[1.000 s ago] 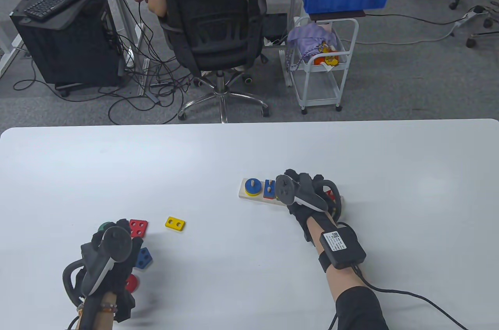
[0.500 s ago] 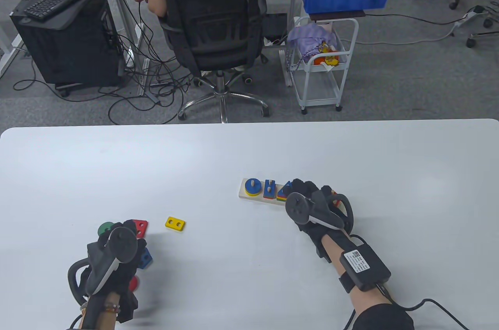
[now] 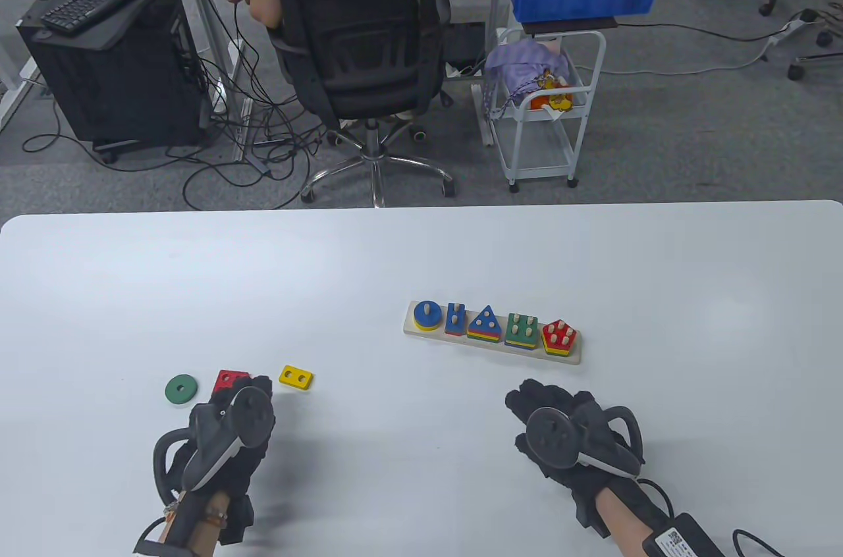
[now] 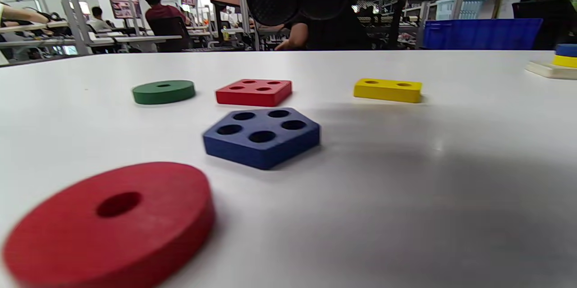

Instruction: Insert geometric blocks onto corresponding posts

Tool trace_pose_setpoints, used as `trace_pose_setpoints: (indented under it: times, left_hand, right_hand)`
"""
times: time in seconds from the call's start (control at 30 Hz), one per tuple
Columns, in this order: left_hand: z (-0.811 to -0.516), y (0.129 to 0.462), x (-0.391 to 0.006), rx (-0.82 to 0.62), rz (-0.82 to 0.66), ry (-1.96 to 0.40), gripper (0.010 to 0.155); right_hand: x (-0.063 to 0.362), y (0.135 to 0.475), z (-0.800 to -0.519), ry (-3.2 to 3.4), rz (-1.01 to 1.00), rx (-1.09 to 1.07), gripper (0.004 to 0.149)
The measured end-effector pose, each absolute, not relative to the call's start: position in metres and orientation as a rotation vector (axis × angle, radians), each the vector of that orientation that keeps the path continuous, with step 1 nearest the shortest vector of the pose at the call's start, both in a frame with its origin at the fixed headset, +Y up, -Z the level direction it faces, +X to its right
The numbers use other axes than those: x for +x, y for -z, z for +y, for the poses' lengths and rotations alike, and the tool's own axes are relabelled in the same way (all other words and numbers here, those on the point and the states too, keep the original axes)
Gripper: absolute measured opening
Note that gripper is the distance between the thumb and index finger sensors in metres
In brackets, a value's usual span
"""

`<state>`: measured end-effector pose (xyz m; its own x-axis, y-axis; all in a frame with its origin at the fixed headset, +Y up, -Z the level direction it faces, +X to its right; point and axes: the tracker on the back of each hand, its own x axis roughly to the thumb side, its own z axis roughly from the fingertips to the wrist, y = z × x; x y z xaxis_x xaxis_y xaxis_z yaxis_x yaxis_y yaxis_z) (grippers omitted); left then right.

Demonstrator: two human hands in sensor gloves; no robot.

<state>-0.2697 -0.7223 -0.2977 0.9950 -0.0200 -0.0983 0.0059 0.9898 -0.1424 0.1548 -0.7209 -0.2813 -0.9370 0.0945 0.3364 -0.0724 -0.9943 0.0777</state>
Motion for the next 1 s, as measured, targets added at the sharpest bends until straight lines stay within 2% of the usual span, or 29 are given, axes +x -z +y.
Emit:
trace_pose_setpoints:
  times: [0.07,0.27,0.47,0.57,0.73,0.83,1.0]
  left_hand:
    - [-0.723,0.304,-0.259,-0.177,0.087,-0.005,0.06]
    - [-0.725,0.342,-0.23,-0.292,0.152,0.008,0.06]
    - [-0.742,0.372,-0.21,-0.414,0.205,0.229,0.063]
    - [-0.752,0.379,-0.205,-0.39,0.213,0.378,0.062]
    - [-0.756,0.382,-0.197,-0.297,0.195,0.486,0.057]
    - [-0.756,0.381,-0.192,-0.314,0.173,0.555,0.057]
    - [-0.745,0.375,-0.188,-0.334,0.141,0.488,0.058]
  right_hand:
    - [0.154,0.283,-0.717,-2.967,0.042,0.535,0.059]
    - [0.149,0.279,-0.716,-2.957,0.093,0.586,0.059]
    - [0.149,0.277,-0.718,-2.954,0.116,0.616,0.058]
    - [0.15,0.277,-0.719,-2.953,0.133,0.629,0.057]
    - [0.149,0.278,-0.718,-2.925,0.145,0.642,0.057]
    - [0.146,0.277,-0.718,-2.922,0.14,0.66,0.057]
    - [0.141,0.273,-0.72,-2.928,0.124,0.696,0.06]
